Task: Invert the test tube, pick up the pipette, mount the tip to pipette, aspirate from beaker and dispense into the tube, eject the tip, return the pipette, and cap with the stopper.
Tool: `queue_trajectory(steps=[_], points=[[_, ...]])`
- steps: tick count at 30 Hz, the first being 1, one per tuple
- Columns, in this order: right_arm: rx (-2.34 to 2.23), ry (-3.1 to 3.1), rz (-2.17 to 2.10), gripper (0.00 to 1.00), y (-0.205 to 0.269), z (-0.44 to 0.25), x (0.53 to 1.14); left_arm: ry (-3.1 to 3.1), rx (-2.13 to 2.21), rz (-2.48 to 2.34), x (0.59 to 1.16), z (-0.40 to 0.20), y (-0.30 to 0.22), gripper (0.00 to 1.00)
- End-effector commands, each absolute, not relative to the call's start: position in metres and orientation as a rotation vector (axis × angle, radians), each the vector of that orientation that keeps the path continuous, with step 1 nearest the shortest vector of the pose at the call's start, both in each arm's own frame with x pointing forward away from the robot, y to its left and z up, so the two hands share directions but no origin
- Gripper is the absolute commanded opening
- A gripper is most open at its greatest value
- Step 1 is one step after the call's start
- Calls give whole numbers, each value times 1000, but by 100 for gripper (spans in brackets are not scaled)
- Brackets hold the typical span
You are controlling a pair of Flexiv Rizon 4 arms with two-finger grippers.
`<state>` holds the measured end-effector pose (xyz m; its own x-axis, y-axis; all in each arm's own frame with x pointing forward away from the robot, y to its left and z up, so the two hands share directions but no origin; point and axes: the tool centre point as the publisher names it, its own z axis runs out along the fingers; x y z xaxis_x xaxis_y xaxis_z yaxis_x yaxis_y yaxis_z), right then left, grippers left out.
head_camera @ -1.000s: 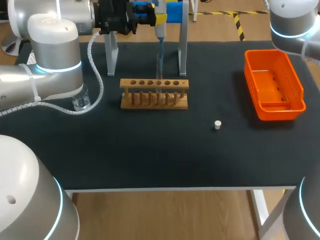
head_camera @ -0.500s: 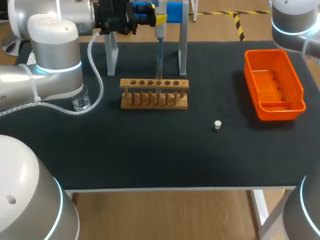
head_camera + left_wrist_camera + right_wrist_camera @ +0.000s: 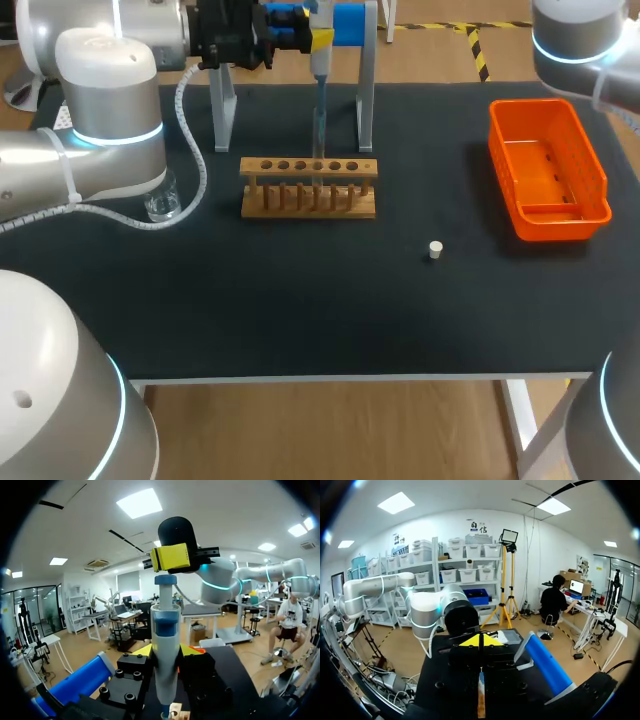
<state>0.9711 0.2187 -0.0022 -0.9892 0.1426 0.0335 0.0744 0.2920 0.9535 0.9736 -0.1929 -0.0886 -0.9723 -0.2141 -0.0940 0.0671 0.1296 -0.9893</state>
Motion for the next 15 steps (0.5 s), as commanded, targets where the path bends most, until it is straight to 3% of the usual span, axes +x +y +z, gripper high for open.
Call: queue_trajectory(steps=[1, 15], points=[[207, 2488, 1819, 0, 223, -3, 977, 2190, -146, -1935, 974, -89, -194, 0], [209, 2522, 1810, 0, 227, -14, 977, 2190, -146, -1935, 974, -89, -194, 0]])
